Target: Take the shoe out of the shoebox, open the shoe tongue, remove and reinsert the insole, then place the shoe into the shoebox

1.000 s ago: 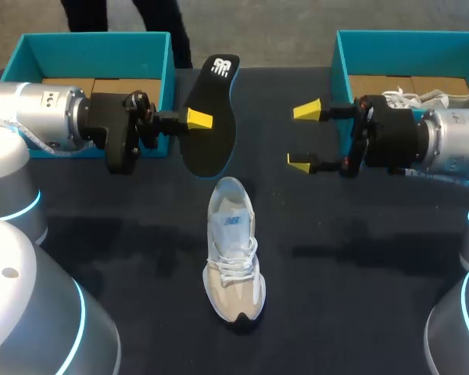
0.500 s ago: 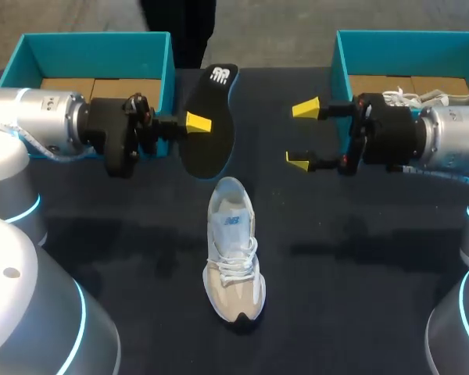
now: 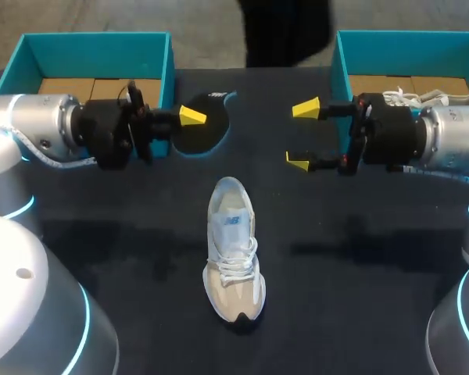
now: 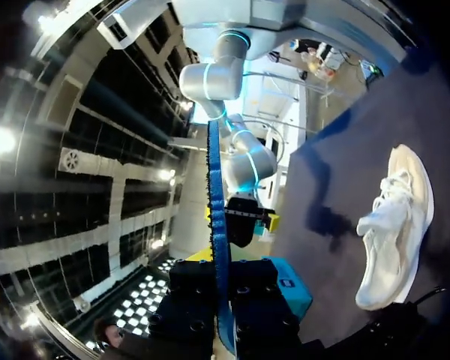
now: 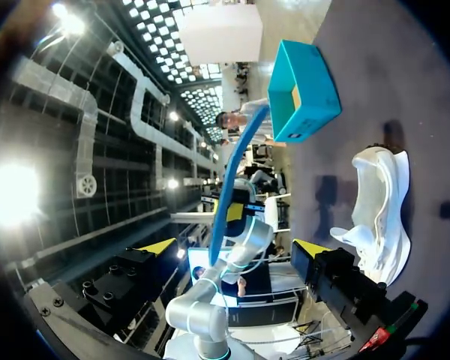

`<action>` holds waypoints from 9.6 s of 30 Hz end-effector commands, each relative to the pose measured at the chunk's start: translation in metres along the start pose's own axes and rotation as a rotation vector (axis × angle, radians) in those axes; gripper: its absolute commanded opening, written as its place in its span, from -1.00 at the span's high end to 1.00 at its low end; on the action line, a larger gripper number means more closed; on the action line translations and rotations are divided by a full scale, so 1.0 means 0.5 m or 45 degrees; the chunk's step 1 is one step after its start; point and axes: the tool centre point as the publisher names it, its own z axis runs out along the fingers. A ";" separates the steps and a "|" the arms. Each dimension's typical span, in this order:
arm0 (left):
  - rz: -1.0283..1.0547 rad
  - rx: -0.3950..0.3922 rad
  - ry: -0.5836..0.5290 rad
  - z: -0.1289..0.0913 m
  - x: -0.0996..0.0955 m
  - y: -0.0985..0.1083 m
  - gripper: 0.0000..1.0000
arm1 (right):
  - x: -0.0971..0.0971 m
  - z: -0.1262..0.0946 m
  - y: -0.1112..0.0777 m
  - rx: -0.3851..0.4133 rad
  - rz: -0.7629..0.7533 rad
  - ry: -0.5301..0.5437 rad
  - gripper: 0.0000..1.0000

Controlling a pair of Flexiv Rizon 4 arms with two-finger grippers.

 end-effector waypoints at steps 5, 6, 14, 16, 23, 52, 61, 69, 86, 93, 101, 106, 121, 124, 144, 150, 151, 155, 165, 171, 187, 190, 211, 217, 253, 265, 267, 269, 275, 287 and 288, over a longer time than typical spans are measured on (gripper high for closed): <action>-0.214 0.057 -0.018 -0.014 -0.012 0.001 1.00 | -0.002 0.004 0.001 -0.001 0.001 -0.001 -1.00; -0.245 0.071 -0.025 -0.016 -0.013 0.002 1.00 | -0.002 0.004 0.001 -0.001 0.001 -0.001 -1.00; -0.566 0.086 -0.076 -0.029 -0.016 0.027 1.00 | -0.002 0.004 0.001 -0.001 0.001 -0.001 -1.00; -0.658 0.078 -0.104 -0.030 -0.019 0.031 1.00 | -0.002 0.004 0.001 -0.001 0.001 -0.001 -1.00; -0.969 0.097 -0.129 -0.031 -0.029 0.039 1.00 | -0.002 0.004 0.001 -0.001 0.001 -0.001 -1.00; -1.140 0.217 0.049 -0.003 -0.045 -0.008 1.00 | -0.002 0.004 0.001 -0.001 0.001 -0.001 -1.00; -1.754 0.177 -0.148 -0.004 -0.060 -0.042 1.00 | -0.002 0.004 0.001 -0.001 0.001 -0.001 -1.00; -2.190 0.130 -0.290 -0.006 -0.084 -0.034 1.00 | -0.002 0.004 0.001 -0.001 0.001 -0.001 -1.00; -2.913 0.065 -0.393 -0.010 -0.100 -0.005 1.00 | -0.002 0.004 0.001 -0.001 0.001 -0.001 -1.00; -3.129 0.064 -0.426 -0.017 -0.102 0.016 1.00 | -0.002 0.004 0.001 -0.001 0.001 -0.001 -1.00; -3.214 0.052 -0.379 -0.022 -0.094 0.033 1.00 | -0.002 0.004 0.001 -0.001 0.001 -0.001 -1.00; -3.234 0.041 -0.395 -0.027 -0.090 0.046 1.00 | -0.002 0.004 0.001 -0.001 0.001 -0.001 -1.00; -3.409 0.054 -0.461 -0.059 -0.078 0.108 1.00 | -0.002 0.004 0.001 -0.001 0.001 -0.001 -1.00; -3.409 0.054 -0.461 -0.059 -0.078 0.108 1.00 | -0.002 0.004 0.001 -0.001 0.001 -0.001 -1.00; -3.409 0.054 -0.461 -0.059 -0.078 0.108 1.00 | -0.002 0.004 0.001 -0.001 0.001 -0.001 -1.00; -3.409 0.054 -0.461 -0.059 -0.078 0.108 1.00 | -0.002 0.004 0.001 -0.001 0.001 -0.001 -1.00; -3.409 0.054 -0.461 -0.059 -0.078 0.108 1.00 | -0.002 0.004 0.001 -0.001 0.001 -0.001 -1.00; -3.492 0.100 -0.468 -0.055 -0.063 0.102 1.00 | -0.002 0.004 0.001 -0.001 0.001 -0.001 -1.00; -3.636 0.062 -0.434 -0.053 -0.031 0.113 1.00 | -0.002 0.004 0.001 -0.001 0.001 -0.001 -1.00; -3.654 0.077 -0.431 -0.053 -0.031 0.116 1.00 | -0.002 0.004 0.001 -0.001 0.001 -0.001 -1.00; -3.654 0.077 -0.431 -0.053 -0.031 0.116 1.00 | -0.005 0.098 0.027 0.142 0.001 -0.084 -1.00; -3.654 0.077 -0.431 -0.053 -0.031 0.116 1.00 | -0.003 0.116 0.034 0.160 -0.020 -0.070 -1.00; -3.654 0.077 -0.431 -0.053 -0.031 0.116 1.00 | 0.027 0.201 0.087 0.280 -0.114 -0.028 -1.00; -3.654 0.077 -0.431 -0.053 -0.031 0.116 1.00 | 0.022 0.205 0.092 0.269 -0.107 -0.061 -1.00; -3.654 0.077 -0.431 -0.053 -0.031 0.116 1.00 | 0.029 0.249 0.118 0.225 -0.149 -0.041 0.20; -3.654 0.077 -0.431 -0.053 -0.031 0.116 1.00 | 0.040 0.257 0.126 0.196 -0.164 -0.059 0.40; -3.654 0.077 -0.431 -0.053 -0.031 0.116 1.00 | 0.040 0.259 0.125 0.194 -0.165 -0.060 0.43; -3.654 0.077 -0.431 -0.053 -0.031 0.116 1.00 | 0.040 0.260 0.124 0.195 -0.167 -0.061 0.51; -3.654 0.077 -0.431 -0.053 -0.031 0.116 1.00 | 0.034 0.265 0.121 0.201 -0.161 -0.063 0.66; -3.654 0.077 -0.431 -0.053 -0.031 0.116 1.00 | 0.028 0.271 0.130 0.209 -0.147 -0.066 0.72; -3.654 0.077 -0.431 -0.053 -0.031 0.116 1.00 | 0.028 0.272 0.131 0.209 -0.146 -0.067 0.74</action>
